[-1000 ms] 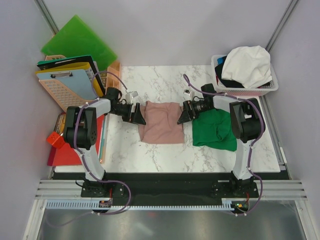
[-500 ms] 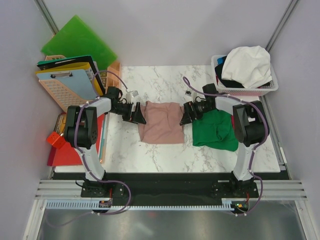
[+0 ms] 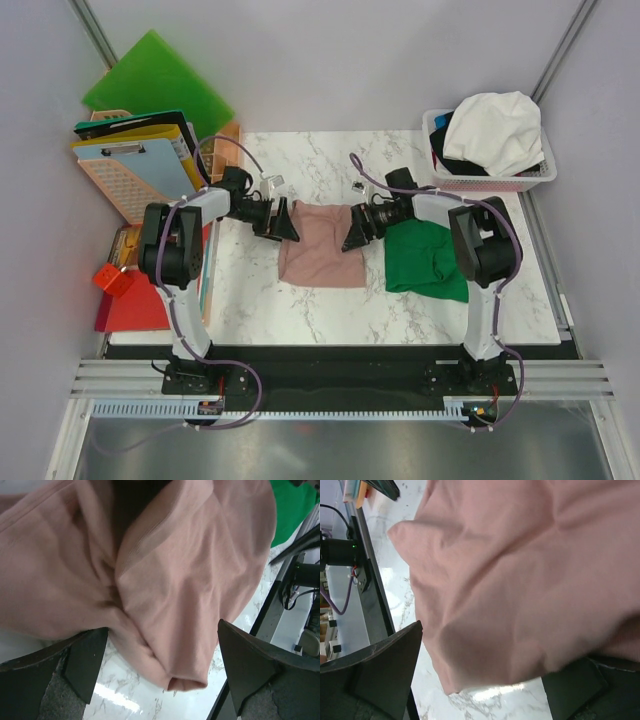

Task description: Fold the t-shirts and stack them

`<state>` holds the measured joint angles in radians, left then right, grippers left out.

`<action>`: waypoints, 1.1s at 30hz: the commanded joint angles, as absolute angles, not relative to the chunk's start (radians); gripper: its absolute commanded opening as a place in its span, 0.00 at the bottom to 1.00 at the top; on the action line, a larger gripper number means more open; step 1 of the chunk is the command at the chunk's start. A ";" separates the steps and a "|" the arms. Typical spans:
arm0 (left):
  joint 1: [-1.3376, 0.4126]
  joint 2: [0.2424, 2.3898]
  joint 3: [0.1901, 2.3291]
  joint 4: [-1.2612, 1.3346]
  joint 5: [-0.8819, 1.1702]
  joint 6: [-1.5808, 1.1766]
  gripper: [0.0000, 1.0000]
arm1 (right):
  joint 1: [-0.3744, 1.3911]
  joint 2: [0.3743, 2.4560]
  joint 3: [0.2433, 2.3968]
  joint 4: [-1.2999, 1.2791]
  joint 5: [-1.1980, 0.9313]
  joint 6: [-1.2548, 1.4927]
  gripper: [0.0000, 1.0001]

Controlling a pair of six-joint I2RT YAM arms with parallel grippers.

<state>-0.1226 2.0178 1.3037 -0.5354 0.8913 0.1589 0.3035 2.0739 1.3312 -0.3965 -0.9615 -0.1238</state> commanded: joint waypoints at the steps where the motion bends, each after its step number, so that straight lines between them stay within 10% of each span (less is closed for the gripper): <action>1: -0.169 2.094 1.334 -0.551 0.853 0.146 1.00 | 0.377 2.169 1.331 -0.385 -0.893 -0.078 0.98; 6: -0.192 2.126 1.368 -0.569 0.867 0.150 1.00 | 0.397 2.209 1.354 -0.370 -0.919 -0.048 0.98; 8: -0.192 2.128 1.368 -0.571 0.867 0.156 0.98 | 0.399 2.220 1.355 -0.370 -0.934 -0.049 0.70; 10: -0.192 2.129 1.364 -0.574 0.870 0.164 0.81 | 0.399 2.227 1.355 -0.370 -0.930 -0.046 0.12; 11: -0.192 2.132 1.364 -0.572 0.870 0.164 0.64 | 0.399 2.236 1.356 -0.373 -0.927 -0.045 0.00; 12: -0.192 2.135 1.362 -0.571 0.868 0.161 0.19 | 0.400 2.240 1.359 -0.373 -0.927 -0.046 0.00; 13: -0.192 2.138 1.362 -0.572 0.867 0.164 0.02 | 0.399 2.243 1.359 -0.374 -0.925 -0.048 0.00; 33: -0.190 1.930 1.344 -0.620 0.833 0.248 0.02 | 0.385 2.131 1.305 -0.426 -0.874 -0.152 0.00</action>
